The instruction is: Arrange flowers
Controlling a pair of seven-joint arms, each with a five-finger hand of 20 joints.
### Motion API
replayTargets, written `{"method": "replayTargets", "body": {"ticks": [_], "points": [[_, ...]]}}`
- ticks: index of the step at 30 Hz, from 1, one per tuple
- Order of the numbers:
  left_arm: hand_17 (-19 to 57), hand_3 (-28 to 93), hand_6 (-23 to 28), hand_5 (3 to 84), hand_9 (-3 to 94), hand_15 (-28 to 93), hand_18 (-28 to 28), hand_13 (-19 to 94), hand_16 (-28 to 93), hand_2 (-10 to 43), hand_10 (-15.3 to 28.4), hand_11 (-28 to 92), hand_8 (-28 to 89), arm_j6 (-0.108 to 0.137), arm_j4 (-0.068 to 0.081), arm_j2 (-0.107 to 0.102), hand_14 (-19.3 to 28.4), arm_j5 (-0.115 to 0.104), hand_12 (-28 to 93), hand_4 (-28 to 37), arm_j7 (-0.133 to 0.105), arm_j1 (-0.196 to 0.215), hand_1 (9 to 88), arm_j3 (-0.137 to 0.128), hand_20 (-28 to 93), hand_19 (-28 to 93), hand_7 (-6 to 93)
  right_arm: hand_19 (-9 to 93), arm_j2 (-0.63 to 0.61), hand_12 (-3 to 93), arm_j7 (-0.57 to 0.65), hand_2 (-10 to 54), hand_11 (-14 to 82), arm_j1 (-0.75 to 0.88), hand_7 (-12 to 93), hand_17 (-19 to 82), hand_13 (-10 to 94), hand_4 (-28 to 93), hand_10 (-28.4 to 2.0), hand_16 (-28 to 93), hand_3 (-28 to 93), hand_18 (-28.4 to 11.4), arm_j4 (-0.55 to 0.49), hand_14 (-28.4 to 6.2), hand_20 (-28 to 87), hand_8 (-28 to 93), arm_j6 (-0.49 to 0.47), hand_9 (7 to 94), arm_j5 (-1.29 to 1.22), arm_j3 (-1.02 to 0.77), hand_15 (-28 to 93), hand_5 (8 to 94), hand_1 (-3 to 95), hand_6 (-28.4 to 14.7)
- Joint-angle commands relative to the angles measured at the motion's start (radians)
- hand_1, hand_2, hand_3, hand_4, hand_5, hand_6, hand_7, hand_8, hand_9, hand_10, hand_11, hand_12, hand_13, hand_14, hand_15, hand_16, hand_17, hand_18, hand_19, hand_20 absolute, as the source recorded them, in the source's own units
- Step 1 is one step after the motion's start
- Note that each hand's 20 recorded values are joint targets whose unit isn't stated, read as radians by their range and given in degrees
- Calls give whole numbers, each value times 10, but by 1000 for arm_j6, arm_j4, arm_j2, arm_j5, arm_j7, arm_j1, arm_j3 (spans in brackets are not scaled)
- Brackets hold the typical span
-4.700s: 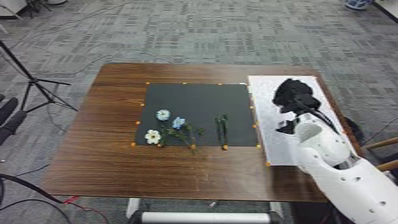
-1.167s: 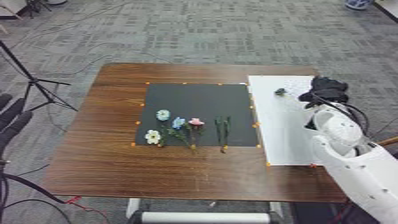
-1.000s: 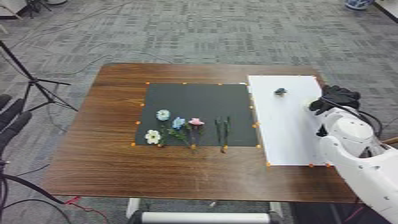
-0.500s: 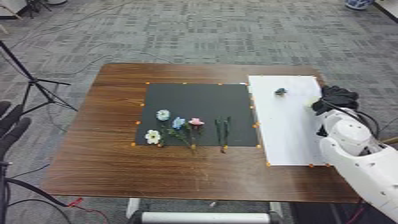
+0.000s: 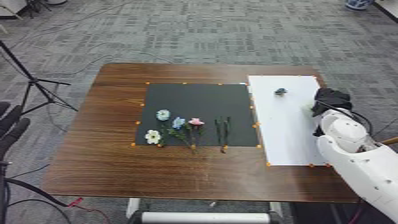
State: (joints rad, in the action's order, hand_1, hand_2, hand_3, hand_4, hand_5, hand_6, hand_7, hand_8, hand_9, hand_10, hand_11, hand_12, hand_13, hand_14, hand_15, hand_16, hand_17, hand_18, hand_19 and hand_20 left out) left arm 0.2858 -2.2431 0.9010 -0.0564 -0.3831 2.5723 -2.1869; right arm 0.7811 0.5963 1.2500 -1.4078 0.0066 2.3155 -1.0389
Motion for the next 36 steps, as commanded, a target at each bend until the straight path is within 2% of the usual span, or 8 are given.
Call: {"method": "replayTargets", "body": {"ticks": [1,9,14,20,25,28,31,36], "points": [[-43,658,98,398,329,311,132,248,-32,199,146,147,-70,-13,-9,8,149,-1,130,-283,-6,9,228,3,112,264,104,794,-5,334,-15,-95,69,30,216,304,678,-283,-80,445,629,-227,-37,-66,395,3,174,866,60,14,465,795,634,17],[-43,660,98,398,329,312,131,248,-32,197,144,146,-70,-22,-5,9,149,2,130,-283,1,1,227,-5,112,262,102,799,-41,365,-128,-95,76,72,229,316,698,-283,-77,441,634,-229,-173,-75,401,19,353,901,62,-4,486,827,627,20],[-43,659,98,397,328,309,131,247,-32,196,146,145,-70,-9,-9,14,149,8,130,-283,11,16,228,-22,112,262,102,791,30,371,-277,-95,74,-31,230,307,692,-283,-74,447,631,-220,-150,-65,401,18,439,899,46,84,484,827,624,25],[-44,660,98,396,328,309,132,246,-31,195,147,145,-69,-11,2,-4,150,24,131,-283,29,-9,228,-11,112,262,100,776,109,371,-420,-95,70,-135,247,301,681,-283,-67,465,629,-209,-121,-47,403,3,366,893,49,209,463,817,620,31],[-44,675,100,389,308,305,132,241,-30,177,143,134,-68,-15,10,-19,150,6,132,-283,5,-31,217,17,111,257,96,768,158,370,-411,-95,68,-194,255,298,677,-283,-65,467,636,-208,-86,-47,404,-4,278,889,34,302,454,814,613,33],[-45,681,101,387,305,303,133,240,-28,167,143,131,-65,-14,14,-20,150,18,135,-283,22,-34,211,14,112,256,94,765,167,365,-398,-95,66,-194,258,297,676,-283,-64,465,637,-209,-87,-46,404,-9,227,887,24,326,450,812,612,33],[-45,677,101,387,304,300,133,240,-25,166,145,130,-64,5,9,-4,150,81,138,-283,65,-24,212,-8,113,255,92,763,164,362,-393,-95,65,-190,259,297,675,-283,-66,466,638,-210,-94,-46,404,-12,176,884,34,346,446,810,612,32],[-47,677,101,387,308,301,134,239,-22,166,147,132,-63,-1,9,6,152,71,140,-283,71,-16,212,-16,115,256,91,758,150,356,-406,-95,63,-185,258,296,675,-283,-67,464,637,-211,-90,-48,402,-15,138,880,55,363,435,809,613,32]]}}
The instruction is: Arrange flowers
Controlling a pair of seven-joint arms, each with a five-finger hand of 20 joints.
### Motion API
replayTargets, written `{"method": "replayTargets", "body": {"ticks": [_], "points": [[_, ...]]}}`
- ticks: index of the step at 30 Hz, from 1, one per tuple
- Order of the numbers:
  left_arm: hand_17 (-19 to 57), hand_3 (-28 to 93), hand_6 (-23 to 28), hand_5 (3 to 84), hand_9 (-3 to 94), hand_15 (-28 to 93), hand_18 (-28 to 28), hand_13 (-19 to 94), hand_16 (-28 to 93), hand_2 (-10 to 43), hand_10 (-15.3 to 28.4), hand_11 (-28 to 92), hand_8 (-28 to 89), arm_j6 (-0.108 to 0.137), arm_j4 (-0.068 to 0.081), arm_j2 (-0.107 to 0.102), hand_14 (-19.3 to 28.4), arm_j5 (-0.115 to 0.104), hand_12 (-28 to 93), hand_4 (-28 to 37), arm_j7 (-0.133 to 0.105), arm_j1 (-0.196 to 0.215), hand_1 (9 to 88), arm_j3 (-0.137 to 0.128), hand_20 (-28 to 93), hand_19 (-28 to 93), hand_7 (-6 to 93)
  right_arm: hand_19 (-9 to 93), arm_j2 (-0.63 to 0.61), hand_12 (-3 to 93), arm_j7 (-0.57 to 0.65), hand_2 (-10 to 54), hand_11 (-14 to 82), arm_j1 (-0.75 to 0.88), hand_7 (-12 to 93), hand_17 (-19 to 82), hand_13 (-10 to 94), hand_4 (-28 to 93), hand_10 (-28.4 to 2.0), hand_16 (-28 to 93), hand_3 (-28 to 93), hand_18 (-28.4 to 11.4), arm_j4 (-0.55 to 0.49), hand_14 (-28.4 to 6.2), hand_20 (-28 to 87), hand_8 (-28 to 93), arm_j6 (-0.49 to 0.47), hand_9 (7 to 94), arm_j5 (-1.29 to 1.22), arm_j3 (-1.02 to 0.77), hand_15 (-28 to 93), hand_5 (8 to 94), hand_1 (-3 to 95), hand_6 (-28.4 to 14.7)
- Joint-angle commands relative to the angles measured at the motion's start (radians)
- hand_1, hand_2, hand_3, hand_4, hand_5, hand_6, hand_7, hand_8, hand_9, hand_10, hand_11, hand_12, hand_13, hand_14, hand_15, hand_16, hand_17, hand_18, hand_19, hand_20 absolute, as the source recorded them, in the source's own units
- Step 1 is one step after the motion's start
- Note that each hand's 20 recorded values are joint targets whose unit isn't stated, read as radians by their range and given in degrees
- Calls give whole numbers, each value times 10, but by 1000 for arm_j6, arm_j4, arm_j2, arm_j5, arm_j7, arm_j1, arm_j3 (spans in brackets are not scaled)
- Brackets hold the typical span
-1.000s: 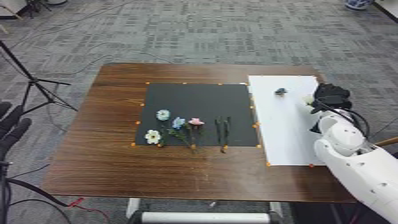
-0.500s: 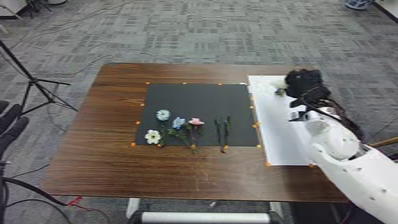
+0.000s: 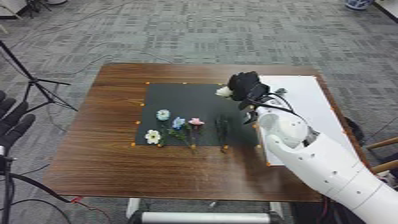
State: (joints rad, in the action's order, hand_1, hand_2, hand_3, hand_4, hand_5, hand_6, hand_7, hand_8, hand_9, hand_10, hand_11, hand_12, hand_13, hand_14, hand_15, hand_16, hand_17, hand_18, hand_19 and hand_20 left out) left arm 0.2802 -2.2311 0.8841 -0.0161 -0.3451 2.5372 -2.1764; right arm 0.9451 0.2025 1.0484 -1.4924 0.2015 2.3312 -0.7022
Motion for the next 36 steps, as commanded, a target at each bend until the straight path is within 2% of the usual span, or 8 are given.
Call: {"method": "replayTargets", "body": {"ticks": [1,7,12,17,20,28,32,36], "points": [[-47,675,101,387,309,301,134,238,-22,167,147,132,-63,8,-3,26,152,30,140,-283,36,24,213,-33,115,256,91,757,-7,356,-5,-95,63,21,258,295,676,-283,-67,464,638,-211,-12,-48,402,-16,-81,879,8,10,434,808,613,32],[-47,672,102,388,313,302,134,237,-23,170,148,132,-63,9,-3,31,153,31,140,-283,32,28,215,-44,115,257,89,753,-28,350,-23,-95,60,31,255,292,674,-283,-66,471,637,-210,-28,-45,400,-19,-87,871,64,9,420,802,613,32],[-50,670,101,382,309,291,136,227,-26,171,146,128,-63,-42,3,41,153,34,138,-283,49,28,214,-51,113,256,87,751,-29,347,-37,-95,59,43,253,288,667,-283,-66,469,647,-211,-27,-46,400,-22,-93,861,79,0,420,784,598,33],[-51,664,100,380,305,277,137,225,-20,168,145,118,-59,9,0,35,153,31,140,-283,73,12,217,-52,110,251,81,748,-32,339,-22,-95,55,53,256,285,657,-283,-68,465,650,-210,-33,-46,399,-28,-108,844,63,-13,424,763,597,29],[-53,663,100,381,307,277,138,225,-16,171,145,118,-58,1,2,37,154,23,142,-283,72,12,218,-53,111,253,81,742,-35,332,-18,-95,54,62,254,280,652,-283,-68,463,657,-210,-38,-44,396,-33,-97,832,65,-16,425,752,594,26],[-56,654,98,371,297,270,137,217,-14,174,149,109,-57,-89,22,52,156,80,142,-283,147,5,224,-73,110,254,73,717,-41,253,-14,-95,108,97,240,266,628,-283,-80,418,680,-210,-56,-52,369,-44,-87,755,68,-44,433,706,557,17],[-58,639,95,364,291,264,137,211,-12,175,148,103,-56,-150,36,62,157,156,144,-283,199,-2,235,-91,110,254,68,713,-42,165,-26,-95,164,109,215,258,603,-283,-99,382,716,-209,-62,-63,357,-100,-102,677,77,-53,451,659,523,18],[-60,636,95,356,285,257,136,208,-10,178,148,96,-54,-169,41,60,156,148,147,-283,208,-10,237,-90,108,249,62,706,-41,150,-11,-95,153,105,217,252,583,-283,-111,343,746,-209,-60,-76,345,-152,-100,646,76,-50,469,639,496,14]]}}
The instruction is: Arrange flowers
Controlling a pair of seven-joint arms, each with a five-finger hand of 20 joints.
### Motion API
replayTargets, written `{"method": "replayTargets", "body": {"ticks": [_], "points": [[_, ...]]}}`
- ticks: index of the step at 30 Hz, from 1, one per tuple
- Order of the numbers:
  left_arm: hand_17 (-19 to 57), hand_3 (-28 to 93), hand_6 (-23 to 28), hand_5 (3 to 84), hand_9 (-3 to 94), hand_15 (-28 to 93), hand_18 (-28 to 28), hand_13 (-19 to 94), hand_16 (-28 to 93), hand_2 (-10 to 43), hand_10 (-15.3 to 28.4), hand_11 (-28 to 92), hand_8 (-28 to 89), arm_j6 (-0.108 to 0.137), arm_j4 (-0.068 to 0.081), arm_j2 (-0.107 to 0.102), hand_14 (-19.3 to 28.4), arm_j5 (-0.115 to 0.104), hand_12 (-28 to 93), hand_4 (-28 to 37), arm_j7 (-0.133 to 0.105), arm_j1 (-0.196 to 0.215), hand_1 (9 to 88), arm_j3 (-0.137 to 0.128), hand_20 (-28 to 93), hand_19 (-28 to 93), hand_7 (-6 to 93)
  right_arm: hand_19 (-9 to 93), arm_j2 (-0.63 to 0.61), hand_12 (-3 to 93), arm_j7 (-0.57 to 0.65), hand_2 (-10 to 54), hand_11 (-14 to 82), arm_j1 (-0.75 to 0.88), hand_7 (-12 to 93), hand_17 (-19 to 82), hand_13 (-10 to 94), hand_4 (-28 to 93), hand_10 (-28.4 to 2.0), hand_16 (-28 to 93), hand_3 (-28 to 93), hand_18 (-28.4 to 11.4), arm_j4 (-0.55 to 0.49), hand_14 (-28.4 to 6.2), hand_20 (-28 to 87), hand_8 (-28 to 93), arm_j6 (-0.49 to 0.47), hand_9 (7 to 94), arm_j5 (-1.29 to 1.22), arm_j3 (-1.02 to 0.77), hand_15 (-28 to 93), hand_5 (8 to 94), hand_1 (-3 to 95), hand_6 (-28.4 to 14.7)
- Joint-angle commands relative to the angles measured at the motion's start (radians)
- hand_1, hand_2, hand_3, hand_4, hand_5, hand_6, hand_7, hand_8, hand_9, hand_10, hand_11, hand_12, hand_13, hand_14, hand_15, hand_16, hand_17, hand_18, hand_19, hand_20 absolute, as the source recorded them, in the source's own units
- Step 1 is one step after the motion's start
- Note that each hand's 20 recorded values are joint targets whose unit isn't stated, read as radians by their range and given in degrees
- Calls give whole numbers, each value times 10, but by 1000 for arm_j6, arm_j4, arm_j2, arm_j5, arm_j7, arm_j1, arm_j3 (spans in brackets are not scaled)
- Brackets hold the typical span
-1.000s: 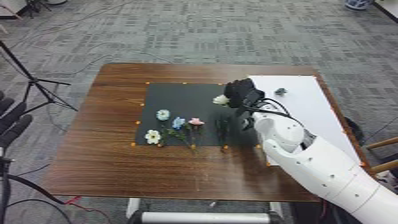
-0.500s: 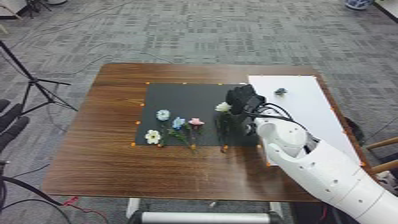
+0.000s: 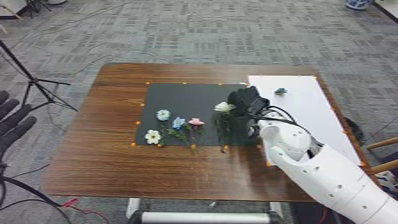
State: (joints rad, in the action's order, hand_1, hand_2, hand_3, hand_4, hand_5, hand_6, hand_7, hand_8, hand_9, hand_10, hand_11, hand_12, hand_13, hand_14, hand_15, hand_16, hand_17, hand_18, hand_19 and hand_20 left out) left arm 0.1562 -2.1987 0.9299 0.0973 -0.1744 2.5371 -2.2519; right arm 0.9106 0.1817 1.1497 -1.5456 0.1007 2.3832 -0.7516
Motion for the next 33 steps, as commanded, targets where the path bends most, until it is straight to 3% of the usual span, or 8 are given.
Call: {"method": "replayTargets", "body": {"ticks": [1,13,16,18,19,27,30,33], "points": [[-61,635,95,355,284,255,136,206,-10,179,148,95,-53,-43,10,12,156,36,148,-283,34,-13,237,-12,108,248,61,706,-6,148,13,-95,147,3,215,252,582,-283,-112,337,746,-209,-5,-77,344,-152,8,639,22,-1,472,636,496,12],[-61,634,96,354,284,248,136,206,-2,181,149,89,-49,-31,-2,25,156,5,155,-283,11,15,237,-17,110,244,55,719,-13,137,69,-95,114,17,199,252,555,-283,-134,323,789,-214,-79,-84,338,-147,-40,544,-22,-61,494,569,493,-6],[-60,640,96,354,285,249,136,206,-2,172,148,88,-49,-35,0,23,157,6,155,-283,10,9,243,-14,110,244,56,725,-21,136,76,-95,103,17,202,249,532,-282,-144,325,810,-217,-125,-89,339,-146,-146,514,8,-94,496,558,502,-8],[-60,642,96,354,285,249,136,206,-2,166,148,88,-49,-33,1,21,157,6,156,-283,14,2,248,-8,110,244,56,730,-3,138,61,-95,95,17,189,239,507,-282,-148,281,831,-222,-159,-109,344,-139,-371,487,43,-171,520,531,491,-14],[-61,641,96,354,284,250,136,206,-2,164,148,88,-49,-31,0,20,156,4,156,-283,10,3,251,-5,111,246,56,728,4,139,85,-95,83,9,175,227,481,-282,-152,242,838,-225,-158,-123,345,-136,-416,458,27,-190,532,500,482,-17],[-61,642,96,355,286,251,137,209,-3,160,148,89,-49,-27,-5,27,154,-6,157,-283,-31,43,255,-13,110,247,57,735,-21,127,233,-95,83,-45,143,221,419,-283,-145,192,817,-237,-62,-151,350,-123,-292,422,101,-208,527,453,485,-29],[-60,643,93,358,288,252,137,212,-3,158,145,90,-49,-7,-7,7,152,-15,156,-283,-79,46,258,6,110,247,60,738,-30,122,248,-95,86,-38,144,220,390,-283,-145,176,819,-240,-46,-155,350,-124,-310,423,92,-229,510,456,485,-29],[-56,646,87,361,295,256,135,217,-2,161,142,97,-51,-17,-12,11,151,-13,157,-283,-71,58,262,-4,109,245,71,741,-36,119,247,-95,86,-46,145,212,338,-283,-158,155,822,-240,-24,-170,348,-125,-322,410,87,-223,485,456,483,-32]]}}
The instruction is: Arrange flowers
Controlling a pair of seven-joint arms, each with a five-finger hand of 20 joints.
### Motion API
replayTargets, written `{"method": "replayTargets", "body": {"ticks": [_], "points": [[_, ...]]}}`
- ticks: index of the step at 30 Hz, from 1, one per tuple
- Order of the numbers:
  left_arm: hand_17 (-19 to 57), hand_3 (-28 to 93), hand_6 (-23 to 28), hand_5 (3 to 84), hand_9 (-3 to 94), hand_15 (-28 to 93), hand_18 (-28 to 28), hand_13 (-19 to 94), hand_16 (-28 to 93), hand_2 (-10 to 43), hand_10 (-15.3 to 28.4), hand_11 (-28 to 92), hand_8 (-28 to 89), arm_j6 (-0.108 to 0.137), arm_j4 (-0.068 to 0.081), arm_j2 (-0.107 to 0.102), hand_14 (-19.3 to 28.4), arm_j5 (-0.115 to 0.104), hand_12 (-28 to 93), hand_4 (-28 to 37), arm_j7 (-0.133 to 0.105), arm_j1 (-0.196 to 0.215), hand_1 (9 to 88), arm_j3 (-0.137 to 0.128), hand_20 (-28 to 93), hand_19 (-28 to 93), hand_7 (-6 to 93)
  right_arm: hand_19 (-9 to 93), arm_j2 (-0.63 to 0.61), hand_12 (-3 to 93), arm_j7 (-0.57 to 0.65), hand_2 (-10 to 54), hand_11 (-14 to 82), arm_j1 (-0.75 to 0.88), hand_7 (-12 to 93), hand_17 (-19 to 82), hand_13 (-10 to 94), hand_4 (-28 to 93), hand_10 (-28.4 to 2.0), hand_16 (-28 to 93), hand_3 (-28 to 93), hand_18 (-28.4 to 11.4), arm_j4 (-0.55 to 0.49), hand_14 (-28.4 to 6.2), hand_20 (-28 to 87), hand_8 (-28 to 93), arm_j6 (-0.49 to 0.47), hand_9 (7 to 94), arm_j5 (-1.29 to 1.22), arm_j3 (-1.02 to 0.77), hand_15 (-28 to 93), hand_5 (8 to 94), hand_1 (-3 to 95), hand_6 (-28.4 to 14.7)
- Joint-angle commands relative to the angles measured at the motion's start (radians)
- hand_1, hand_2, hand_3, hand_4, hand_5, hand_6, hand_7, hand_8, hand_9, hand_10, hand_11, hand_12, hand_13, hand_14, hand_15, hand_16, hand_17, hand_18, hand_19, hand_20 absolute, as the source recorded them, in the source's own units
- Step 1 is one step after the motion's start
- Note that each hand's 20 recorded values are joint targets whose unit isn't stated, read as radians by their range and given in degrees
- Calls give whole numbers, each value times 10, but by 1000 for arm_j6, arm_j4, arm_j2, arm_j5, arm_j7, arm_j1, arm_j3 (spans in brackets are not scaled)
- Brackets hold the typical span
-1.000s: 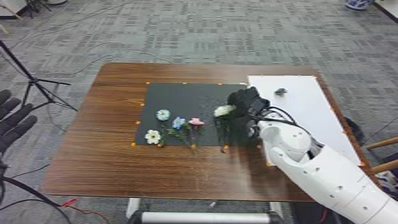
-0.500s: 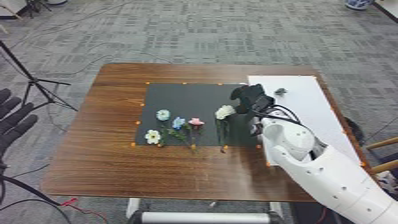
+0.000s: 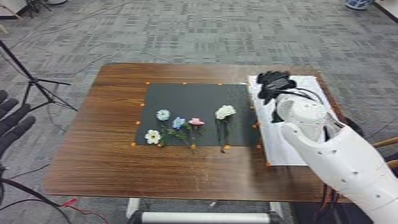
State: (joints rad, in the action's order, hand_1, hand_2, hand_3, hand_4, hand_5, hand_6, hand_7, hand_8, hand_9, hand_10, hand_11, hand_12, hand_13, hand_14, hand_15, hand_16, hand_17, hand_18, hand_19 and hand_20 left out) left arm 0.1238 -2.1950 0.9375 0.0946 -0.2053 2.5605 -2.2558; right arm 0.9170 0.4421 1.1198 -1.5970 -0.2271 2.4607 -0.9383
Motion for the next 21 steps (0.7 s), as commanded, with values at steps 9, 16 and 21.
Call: {"method": "replayTargets", "body": {"ticks": [9,16,21], "points": [[-53,661,87,363,300,257,134,221,-5,161,140,104,-58,4,-8,3,148,-9,151,-283,-43,19,266,35,110,239,77,726,-16,116,7,-95,94,-81,145,206,314,-283,-156,101,825,-233,194,-165,318,-124,-9,403,-44,48,423,423,503,-45],[-53,660,91,343,290,257,134,222,-5,162,141,102,-56,49,-15,-2,149,-39,149,-283,-83,17,268,47,112,241,71,760,-9,112,8,-95,113,-79,153,236,387,-283,-140,113,826,-228,220,-140,318,-128,54,421,-32,65,493,416,523,-40],[-53,660,91,343,291,264,135,224,-4,166,141,105,-55,99,-27,-14,149,-83,150,-283,-122,12,267,58,112,241,74,774,4,111,12,-95,127,-84,171,248,441,-283,-130,123,806,-227,254,-125,322,-142,79,503,-69,80,508,509,533,-18]]}}
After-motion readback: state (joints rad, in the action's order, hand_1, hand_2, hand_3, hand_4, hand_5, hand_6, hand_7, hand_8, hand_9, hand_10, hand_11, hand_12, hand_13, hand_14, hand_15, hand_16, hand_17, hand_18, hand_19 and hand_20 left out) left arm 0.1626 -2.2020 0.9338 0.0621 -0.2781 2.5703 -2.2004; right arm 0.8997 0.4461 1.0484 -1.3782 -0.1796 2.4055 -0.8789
